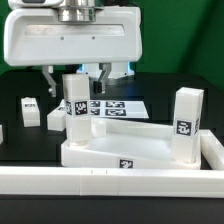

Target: Assemble desk

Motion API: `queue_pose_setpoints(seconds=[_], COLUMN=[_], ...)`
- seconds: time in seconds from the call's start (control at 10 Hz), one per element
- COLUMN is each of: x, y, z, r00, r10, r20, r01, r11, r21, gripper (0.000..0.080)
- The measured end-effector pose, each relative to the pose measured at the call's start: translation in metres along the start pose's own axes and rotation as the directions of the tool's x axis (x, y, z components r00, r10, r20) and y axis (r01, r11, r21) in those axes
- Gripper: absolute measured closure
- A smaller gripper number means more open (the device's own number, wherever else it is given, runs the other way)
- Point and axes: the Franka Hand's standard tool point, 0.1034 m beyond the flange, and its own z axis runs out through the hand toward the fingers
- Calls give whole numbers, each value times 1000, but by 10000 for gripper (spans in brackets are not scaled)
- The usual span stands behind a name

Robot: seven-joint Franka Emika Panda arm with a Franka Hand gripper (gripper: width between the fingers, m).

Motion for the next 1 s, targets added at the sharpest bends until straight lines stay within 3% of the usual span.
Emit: queue_pose_setpoints(seconds=[0.1, 0.2, 0.6, 1.0], x=[0, 0, 0, 2], y=[0, 0, 0, -2], z=[0, 0, 0, 1], r00=[1000, 1000, 999, 887], r10=[0, 0, 52, 461], r20=[0, 0, 0, -1], r01=[0, 0, -52, -461], r11=[1000, 1000, 999, 887], r21=[0, 0, 0, 6], gripper=[408, 511, 511, 511])
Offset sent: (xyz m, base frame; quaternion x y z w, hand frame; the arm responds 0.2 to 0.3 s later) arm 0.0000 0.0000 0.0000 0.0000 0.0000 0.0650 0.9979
